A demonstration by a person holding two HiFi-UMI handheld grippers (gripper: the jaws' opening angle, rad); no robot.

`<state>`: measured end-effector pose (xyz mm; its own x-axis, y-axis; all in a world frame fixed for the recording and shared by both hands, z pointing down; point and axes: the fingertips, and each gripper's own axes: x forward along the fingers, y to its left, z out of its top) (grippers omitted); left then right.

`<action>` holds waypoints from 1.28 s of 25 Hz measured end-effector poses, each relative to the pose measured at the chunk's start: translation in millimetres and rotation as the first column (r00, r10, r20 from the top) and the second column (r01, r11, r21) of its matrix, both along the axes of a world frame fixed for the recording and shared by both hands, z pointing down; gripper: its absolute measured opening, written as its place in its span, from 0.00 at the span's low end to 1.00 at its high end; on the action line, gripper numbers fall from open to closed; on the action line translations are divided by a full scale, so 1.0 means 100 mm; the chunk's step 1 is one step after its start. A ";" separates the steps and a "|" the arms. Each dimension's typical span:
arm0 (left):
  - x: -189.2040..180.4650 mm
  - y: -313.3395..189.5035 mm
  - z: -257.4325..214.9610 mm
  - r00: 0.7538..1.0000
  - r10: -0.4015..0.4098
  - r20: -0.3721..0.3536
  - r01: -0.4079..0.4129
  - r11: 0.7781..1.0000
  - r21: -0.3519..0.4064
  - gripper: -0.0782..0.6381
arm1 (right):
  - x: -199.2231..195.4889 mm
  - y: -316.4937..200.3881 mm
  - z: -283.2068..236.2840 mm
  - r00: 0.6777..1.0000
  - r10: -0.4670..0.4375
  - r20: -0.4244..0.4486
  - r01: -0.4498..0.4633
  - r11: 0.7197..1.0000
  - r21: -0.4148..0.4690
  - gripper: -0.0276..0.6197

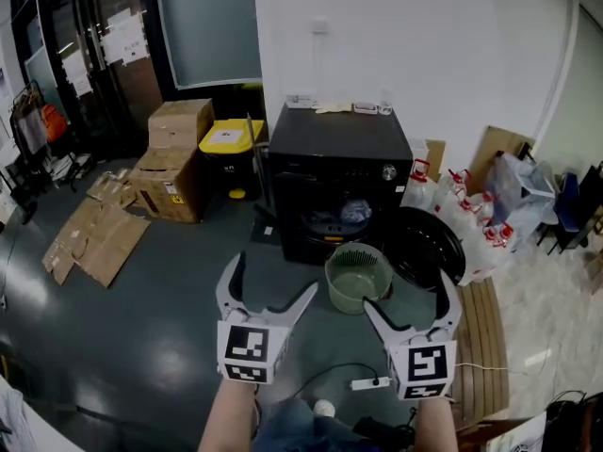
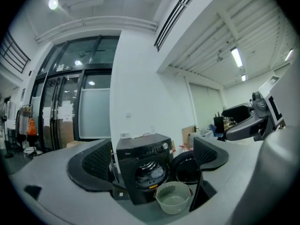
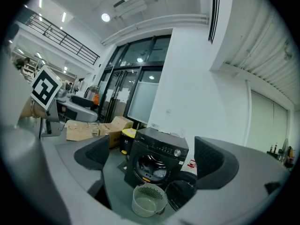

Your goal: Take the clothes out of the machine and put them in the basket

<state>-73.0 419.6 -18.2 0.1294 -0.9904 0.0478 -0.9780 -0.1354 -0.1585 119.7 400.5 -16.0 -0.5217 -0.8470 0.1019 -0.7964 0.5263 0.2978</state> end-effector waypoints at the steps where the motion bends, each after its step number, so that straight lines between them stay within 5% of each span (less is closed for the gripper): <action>1: -0.02 -0.05 0.04 1.000 -0.002 0.002 0.002 1.000 -0.009 0.87 | -0.02 -0.06 0.03 1.000 0.001 0.004 -0.001 1.000 -0.007 0.89; 12: -0.37 -0.90 0.22 1.000 0.017 -0.002 -0.017 0.999 -0.028 0.87 | -0.24 -0.77 0.34 0.999 0.044 -0.015 -0.044 0.998 -0.048 0.89; 32: -1.26 -3.79 0.55 0.987 0.157 -0.022 -0.158 0.982 -0.106 0.87 | -1.04 -3.28 0.71 0.969 0.246 -0.022 -0.245 0.951 -0.190 0.88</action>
<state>-199.4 40.1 36.3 0.2846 -0.9469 0.1495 -0.9451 -0.3033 -0.1216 15.2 72.7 55.4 -0.3005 -0.9141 0.2722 -0.9087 0.3611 0.2096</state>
